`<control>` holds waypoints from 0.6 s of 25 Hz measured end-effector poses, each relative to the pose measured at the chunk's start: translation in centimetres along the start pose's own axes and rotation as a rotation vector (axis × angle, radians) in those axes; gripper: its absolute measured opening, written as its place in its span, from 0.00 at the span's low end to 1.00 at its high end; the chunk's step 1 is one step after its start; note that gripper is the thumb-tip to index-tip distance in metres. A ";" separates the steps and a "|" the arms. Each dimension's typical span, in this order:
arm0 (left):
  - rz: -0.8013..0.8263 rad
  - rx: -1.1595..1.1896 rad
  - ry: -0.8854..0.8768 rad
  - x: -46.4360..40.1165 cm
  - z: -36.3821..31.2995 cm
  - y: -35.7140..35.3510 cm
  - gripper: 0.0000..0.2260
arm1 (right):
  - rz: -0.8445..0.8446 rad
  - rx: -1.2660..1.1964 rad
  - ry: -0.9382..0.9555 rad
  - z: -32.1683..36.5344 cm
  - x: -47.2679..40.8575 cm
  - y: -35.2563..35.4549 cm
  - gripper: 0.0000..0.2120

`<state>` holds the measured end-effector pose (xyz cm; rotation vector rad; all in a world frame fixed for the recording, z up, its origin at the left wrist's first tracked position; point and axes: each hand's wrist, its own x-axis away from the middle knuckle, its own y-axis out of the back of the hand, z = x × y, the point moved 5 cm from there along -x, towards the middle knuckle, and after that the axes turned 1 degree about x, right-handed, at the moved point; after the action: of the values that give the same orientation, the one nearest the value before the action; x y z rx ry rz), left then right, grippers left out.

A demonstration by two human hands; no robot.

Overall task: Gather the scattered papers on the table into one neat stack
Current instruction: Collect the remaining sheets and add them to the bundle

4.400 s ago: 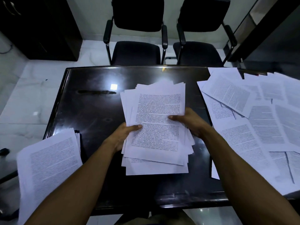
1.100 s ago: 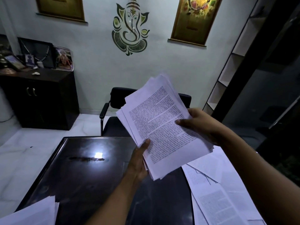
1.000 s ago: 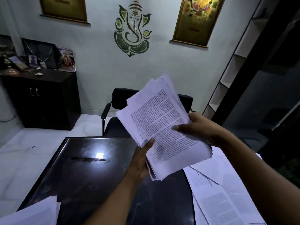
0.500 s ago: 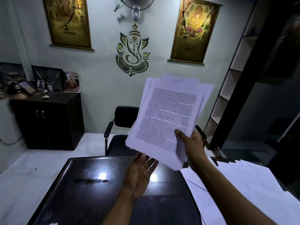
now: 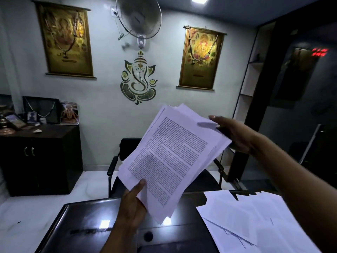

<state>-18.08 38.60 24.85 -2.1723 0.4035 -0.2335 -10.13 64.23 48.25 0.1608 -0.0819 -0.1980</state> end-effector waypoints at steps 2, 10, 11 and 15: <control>0.003 0.040 0.048 0.2 1.1 0.5 0.22 | 0.134 0.149 -0.084 2.0 0.3 0.0 0.23; -0.122 0.040 0.214 1.9 5.2 0.8 0.13 | 0.230 0.672 -0.131 -0.3 -0.1 -2.6 0.14; -0.141 0.009 0.201 2.0 5.1 1.0 0.12 | 0.228 0.684 -0.116 -0.5 -0.1 -2.5 0.15; -0.057 0.075 0.259 1.9 5.3 0.3 0.10 | 0.192 0.714 -0.091 -1.1 -0.1 -2.3 0.18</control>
<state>-14.73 41.71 21.49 -2.0873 0.4703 -0.5562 -10.54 62.22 46.79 0.8525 -0.2566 0.0247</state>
